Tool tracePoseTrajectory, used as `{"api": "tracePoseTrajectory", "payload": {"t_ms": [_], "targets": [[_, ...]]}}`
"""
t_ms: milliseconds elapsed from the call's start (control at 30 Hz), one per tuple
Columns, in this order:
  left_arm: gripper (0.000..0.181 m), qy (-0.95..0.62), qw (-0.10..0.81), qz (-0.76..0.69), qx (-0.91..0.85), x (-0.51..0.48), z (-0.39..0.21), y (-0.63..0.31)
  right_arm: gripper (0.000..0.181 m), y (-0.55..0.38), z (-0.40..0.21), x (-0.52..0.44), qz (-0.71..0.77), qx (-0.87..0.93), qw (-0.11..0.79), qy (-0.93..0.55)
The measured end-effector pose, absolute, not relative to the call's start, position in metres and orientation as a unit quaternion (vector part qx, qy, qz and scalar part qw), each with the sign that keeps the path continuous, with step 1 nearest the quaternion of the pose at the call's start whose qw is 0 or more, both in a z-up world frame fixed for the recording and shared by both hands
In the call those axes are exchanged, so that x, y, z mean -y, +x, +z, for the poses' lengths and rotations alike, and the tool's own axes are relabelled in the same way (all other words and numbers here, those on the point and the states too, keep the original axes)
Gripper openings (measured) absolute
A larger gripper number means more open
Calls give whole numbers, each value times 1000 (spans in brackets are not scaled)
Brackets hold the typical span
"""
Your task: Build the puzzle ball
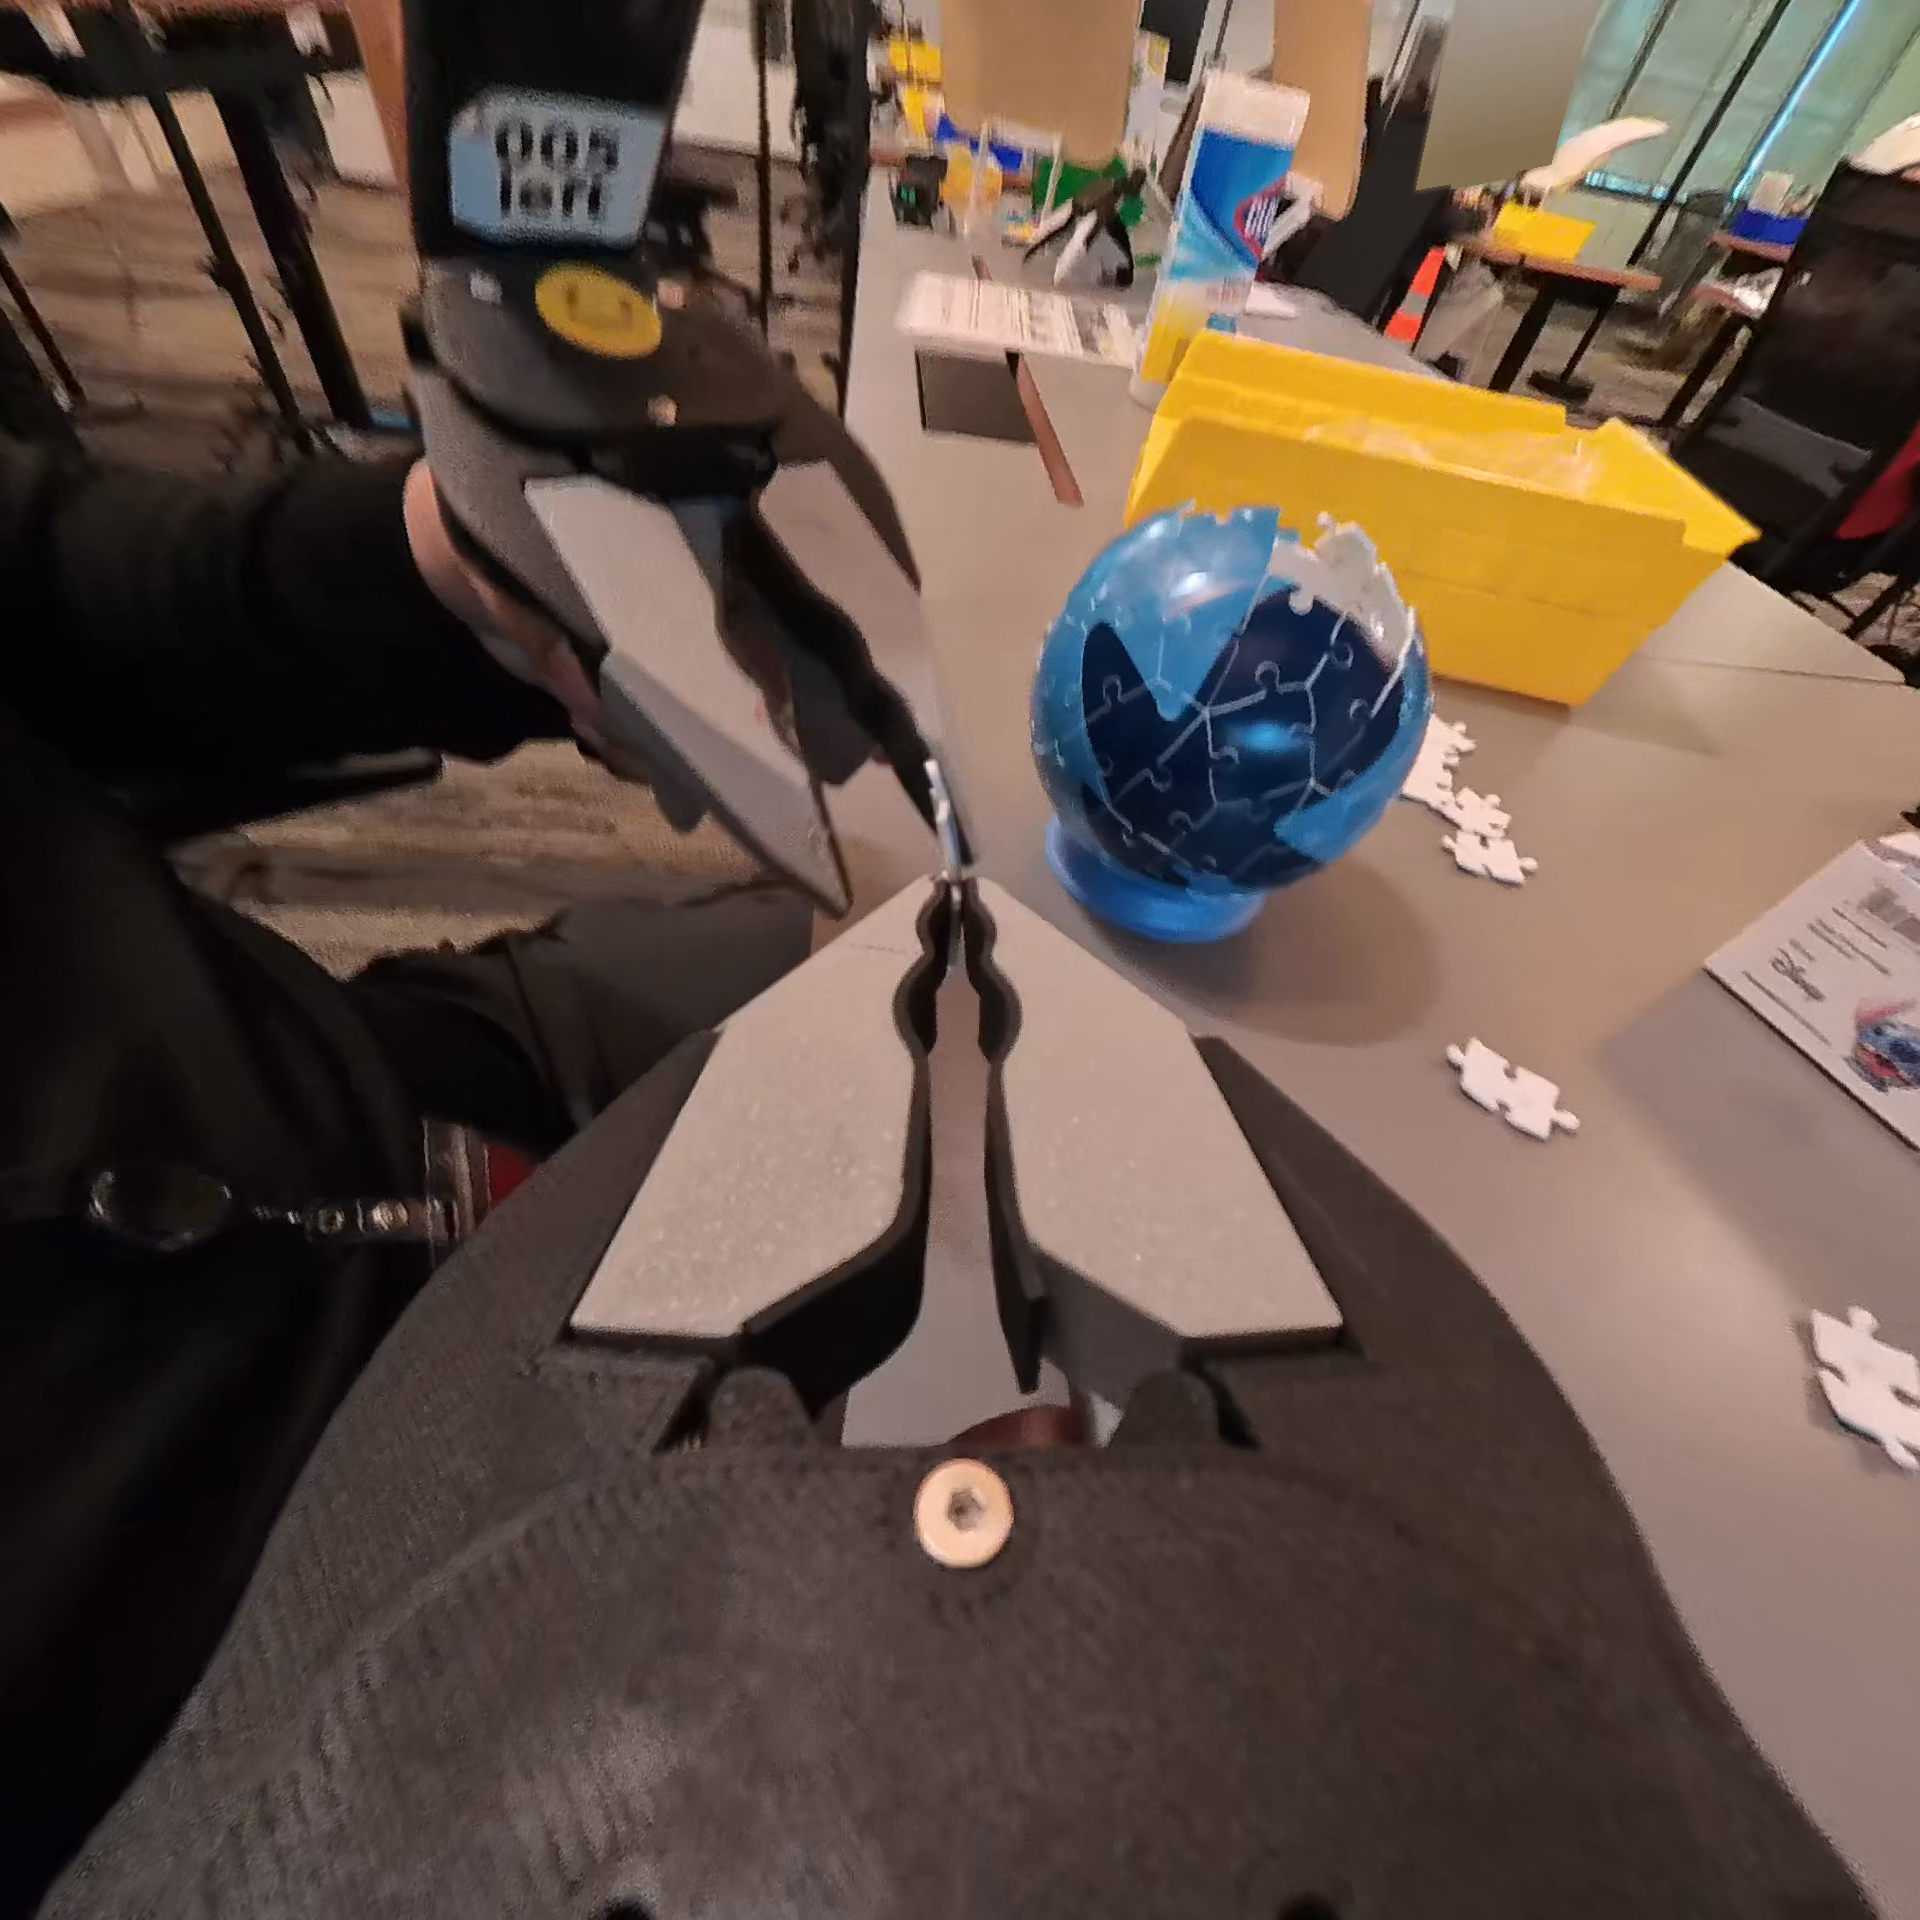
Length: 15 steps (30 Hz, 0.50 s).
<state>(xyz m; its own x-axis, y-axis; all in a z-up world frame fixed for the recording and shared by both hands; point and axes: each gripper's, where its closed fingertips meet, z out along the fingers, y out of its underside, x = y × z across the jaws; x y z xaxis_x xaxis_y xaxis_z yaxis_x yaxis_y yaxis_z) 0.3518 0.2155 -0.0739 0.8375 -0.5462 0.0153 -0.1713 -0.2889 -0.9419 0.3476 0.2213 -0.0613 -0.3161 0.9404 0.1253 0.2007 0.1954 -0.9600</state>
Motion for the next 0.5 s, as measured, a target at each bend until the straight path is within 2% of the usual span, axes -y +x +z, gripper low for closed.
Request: {"api": "tracePoseTrajectory", "payload": {"t_ms": [67,167,267,367,500], "targets": [[23,-780,561,-141,-237,-215,-73,349,0,342,-50,-218,499,640,401,-425],[4,-760,589,-127,-243,-213,-62,344,0,334,-36,-209,559,607,386,-413],[2,-750,597,-159,-236,-209,-55,342,0,328,-29,-205,587,587,381,-406],[12,-760,582,-185,-222,-207,-57,338,0,323,-32,-205,587,586,379,-409],[8,-753,588,-203,-215,-204,-54,337,0,321,-30,-201,607,575,373,-402]]}}
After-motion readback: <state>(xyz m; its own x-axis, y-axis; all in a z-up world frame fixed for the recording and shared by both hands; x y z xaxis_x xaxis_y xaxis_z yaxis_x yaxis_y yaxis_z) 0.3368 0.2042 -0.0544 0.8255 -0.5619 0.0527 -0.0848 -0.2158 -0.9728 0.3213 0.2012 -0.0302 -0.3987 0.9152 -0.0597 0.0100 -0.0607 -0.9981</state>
